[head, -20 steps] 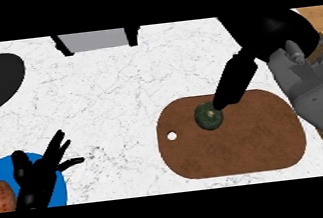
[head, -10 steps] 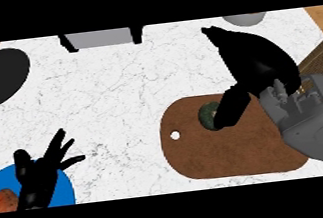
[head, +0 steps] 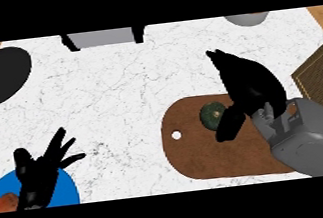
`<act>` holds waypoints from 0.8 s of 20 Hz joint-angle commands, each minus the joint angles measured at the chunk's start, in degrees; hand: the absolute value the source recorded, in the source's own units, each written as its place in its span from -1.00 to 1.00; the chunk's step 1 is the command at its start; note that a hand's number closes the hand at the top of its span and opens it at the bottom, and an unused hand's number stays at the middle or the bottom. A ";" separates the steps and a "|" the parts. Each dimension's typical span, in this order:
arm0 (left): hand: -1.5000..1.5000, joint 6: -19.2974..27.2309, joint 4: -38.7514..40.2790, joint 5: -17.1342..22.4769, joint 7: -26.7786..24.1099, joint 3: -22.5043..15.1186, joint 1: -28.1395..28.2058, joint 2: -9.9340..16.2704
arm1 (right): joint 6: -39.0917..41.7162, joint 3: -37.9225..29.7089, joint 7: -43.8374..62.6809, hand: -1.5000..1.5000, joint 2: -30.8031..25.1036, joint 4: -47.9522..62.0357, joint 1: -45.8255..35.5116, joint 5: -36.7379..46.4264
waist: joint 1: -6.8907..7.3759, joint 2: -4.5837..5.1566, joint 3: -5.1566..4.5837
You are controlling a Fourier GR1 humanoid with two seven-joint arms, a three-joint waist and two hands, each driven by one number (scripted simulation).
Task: Pick the squash from the cutting board and place it in the basket
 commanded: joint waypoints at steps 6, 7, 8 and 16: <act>0.00 -0.53 3.35 -1.60 0.18 -0.98 3.07 -1.17 | -0.70 -0.19 5.03 -1.00 1.46 0.66 6.23 6.08 | 0.35 0.50 -0.47; 0.00 -0.18 3.13 -1.84 2.33 -0.46 1.30 -0.44 | 0.08 0.28 5.79 -1.00 2.67 -0.35 6.18 6.38 | 0.29 0.49 -0.46; 0.00 -1.27 2.63 -1.75 -0.52 -1.18 4.28 -1.03 | -1.31 0.15 4.70 -1.00 1.83 -0.45 8.52 7.47 | 0.35 0.45 -0.46; 0.00 -0.55 4.93 -2.62 0.79 -0.03 0.34 -2.97 | -3.35 -0.46 1.39 -1.00 7.96 3.80 10.71 14.71 | 0.48 0.58 -0.46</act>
